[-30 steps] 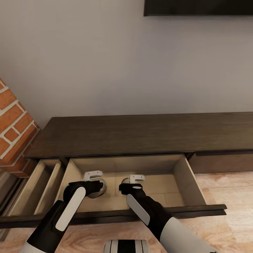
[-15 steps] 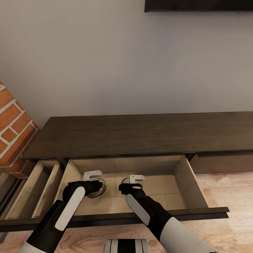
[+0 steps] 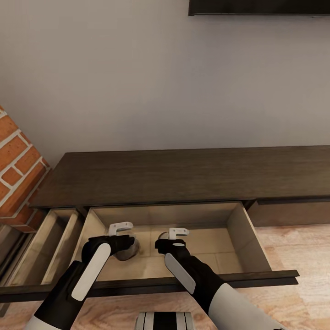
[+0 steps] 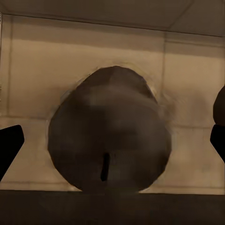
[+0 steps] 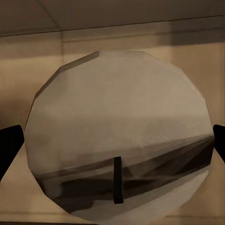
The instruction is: Place each of the two pumpkins and all three candles from the living room inside a cabinet in the living room (use any cabinet), then make sure every cabinet is closed, and position the cauldron so it is next to a table in the living room.
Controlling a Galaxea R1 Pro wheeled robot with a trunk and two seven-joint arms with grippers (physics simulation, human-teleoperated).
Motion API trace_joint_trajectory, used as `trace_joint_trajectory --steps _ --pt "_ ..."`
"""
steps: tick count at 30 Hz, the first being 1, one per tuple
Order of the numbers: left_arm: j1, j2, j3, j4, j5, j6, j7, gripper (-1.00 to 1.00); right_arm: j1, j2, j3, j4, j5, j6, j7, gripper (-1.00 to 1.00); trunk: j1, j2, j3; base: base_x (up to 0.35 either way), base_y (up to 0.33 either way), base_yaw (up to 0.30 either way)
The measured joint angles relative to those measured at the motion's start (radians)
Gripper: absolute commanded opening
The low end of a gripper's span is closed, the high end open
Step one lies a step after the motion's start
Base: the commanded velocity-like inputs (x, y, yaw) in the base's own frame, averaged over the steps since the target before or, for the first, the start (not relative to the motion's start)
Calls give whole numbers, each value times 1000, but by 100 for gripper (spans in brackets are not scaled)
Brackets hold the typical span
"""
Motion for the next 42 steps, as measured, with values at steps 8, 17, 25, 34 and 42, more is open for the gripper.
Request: trace_joint_trajectory --steps 8,17,25,34,42 --pt "0 0 -2 0 0 0 3 100 0 0 0 0 -1 1 0 100 0 0 0 0 0 0" --pt "0 0 -2 -2 0 0 4 100 0 0 0 39 1 2 -12 100 0 0 0 0 0 0" --pt "0 0 -11 0 0 0 4 100 0 0 4 47 87 -87 -36 100 0 0 0 0 0 0" --pt "0 0 -9 0 0 0 4 100 0 0 3 74 106 -73 -35 100 0 0 0 0 0 0" --pt "0 0 -16 -2 0 0 4 100 -6 0 -11 57 13 115 -38 100 0 0 0 0 0 0"
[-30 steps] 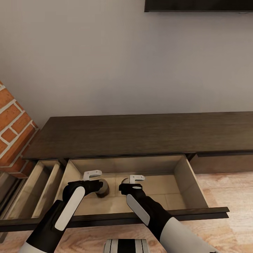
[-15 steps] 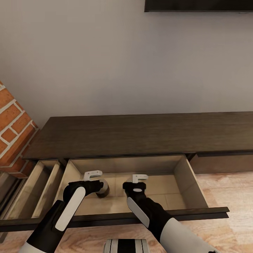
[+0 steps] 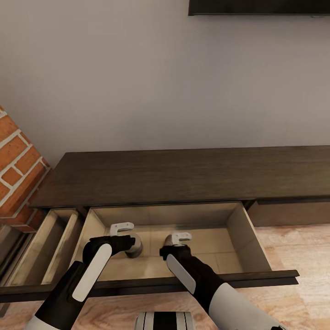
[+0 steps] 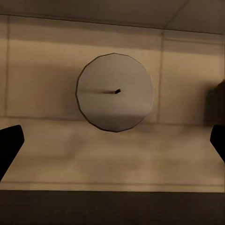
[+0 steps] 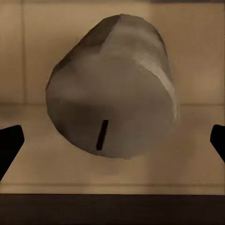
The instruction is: Place each of the two pumpkins and all three candles from the living room inside a cabinet in the living room (use any cabinet), then make sure every cabinet is closed, and position the cauldron so it is next to a table in the living room.
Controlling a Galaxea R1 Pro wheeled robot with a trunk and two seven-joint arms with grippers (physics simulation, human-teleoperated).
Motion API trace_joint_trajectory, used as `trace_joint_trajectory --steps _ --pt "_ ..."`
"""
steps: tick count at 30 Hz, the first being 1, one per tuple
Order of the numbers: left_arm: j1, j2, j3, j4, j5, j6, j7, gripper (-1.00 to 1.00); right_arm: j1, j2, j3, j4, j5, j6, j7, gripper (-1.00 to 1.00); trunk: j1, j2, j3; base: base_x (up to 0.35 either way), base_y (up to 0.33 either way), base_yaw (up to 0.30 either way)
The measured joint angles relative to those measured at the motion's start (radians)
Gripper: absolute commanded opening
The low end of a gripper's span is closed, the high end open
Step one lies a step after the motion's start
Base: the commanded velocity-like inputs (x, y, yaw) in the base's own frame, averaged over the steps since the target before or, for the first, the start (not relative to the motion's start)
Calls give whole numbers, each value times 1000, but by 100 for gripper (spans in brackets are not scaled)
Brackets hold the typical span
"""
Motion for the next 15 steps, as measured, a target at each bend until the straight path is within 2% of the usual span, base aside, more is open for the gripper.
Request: trace_joint_trajectory --steps 2,8,13,15 --pt "0 0 0 0 0 0 0 100 0 0 0 -1 -2 -4 0 100 0 0 0 0 0 0" --pt "0 0 0 0 0 0 0 100 0 0 8 -7 14 -106 -4 100 0 0 0 0 0 0" --pt "0 0 -1 0 0 0 0 100 0 0 9 -7 16 -116 -4 100 0 0 0 0 0 0" --pt "0 0 0 0 0 0 -1 100 0 0 9 -6 15 -116 -4 100 -1 0 8 0 0 0"
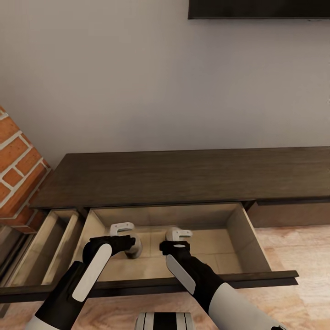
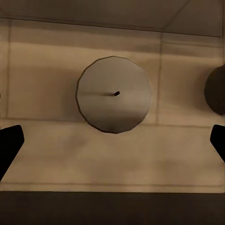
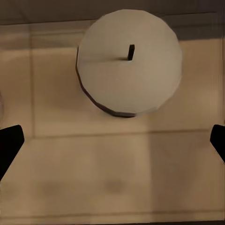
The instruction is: Place each of the two pumpkins and all three candles from the living room inside a cabinet in the living room (use any cabinet), then make sure every cabinet is closed, and position the cauldron so it is next to a table in the living room.
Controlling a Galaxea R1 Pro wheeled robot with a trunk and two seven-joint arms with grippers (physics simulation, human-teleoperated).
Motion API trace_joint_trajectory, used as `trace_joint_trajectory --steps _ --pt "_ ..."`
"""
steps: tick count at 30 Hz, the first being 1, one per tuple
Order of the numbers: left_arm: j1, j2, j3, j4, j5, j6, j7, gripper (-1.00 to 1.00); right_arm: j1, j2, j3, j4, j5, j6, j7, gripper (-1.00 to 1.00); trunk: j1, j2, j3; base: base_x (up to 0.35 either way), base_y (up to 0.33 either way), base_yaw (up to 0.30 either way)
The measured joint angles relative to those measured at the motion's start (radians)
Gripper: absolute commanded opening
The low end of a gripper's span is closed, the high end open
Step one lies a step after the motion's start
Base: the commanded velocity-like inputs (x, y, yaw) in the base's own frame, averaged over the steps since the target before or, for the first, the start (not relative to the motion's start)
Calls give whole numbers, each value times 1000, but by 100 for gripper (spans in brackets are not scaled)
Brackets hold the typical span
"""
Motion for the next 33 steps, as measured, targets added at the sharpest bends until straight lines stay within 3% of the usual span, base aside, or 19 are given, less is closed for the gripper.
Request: trace_joint_trajectory --steps 11,33 --pt "0 0 9 1 0 8 -4 100 0 0 0 0 -1 5 1 100 -5 3 43 -1 0 0" --pt "0 0 11 1 2 11 -4 100 0 0 0 3 -5 5 4 100 -15 8 128 -111 29 0"
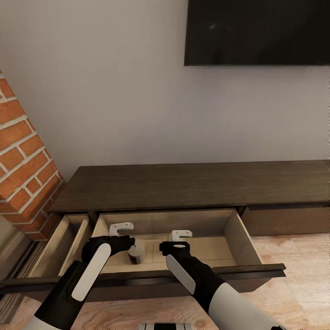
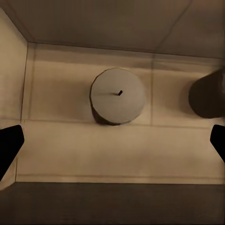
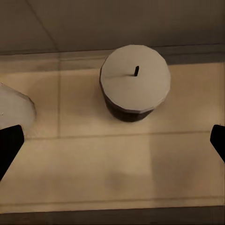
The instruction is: Place each of the two pumpkins and all three candles from the living room inside a cabinet in the living room (use any cabinet), then make sure every cabinet is closed, and position the cauldron so it is next to a table in the living room.
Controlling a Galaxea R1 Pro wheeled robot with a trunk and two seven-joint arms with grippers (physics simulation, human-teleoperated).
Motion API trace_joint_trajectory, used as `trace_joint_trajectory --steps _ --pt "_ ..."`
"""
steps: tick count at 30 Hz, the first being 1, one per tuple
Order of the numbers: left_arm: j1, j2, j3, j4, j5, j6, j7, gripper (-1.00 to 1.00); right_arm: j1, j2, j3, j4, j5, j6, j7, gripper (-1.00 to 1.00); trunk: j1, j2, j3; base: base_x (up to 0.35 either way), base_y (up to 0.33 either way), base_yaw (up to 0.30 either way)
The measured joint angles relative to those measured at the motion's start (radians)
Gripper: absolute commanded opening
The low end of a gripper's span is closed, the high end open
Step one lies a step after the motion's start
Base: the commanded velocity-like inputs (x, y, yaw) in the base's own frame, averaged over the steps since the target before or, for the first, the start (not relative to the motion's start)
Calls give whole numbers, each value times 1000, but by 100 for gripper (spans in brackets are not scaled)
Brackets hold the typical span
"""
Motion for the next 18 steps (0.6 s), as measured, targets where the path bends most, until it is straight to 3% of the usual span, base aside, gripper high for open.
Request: trace_joint_trajectory --steps 5,18 --pt "0 0 0 0 0 1 -1 100 0 0 0 0 -2 -1 1 100 -2 1 19 -130 73 0" --pt "0 0 -1 0 -1 0 -1 100 0 0 0 0 -2 -2 1 100 -8 4 70 -6 4 0"
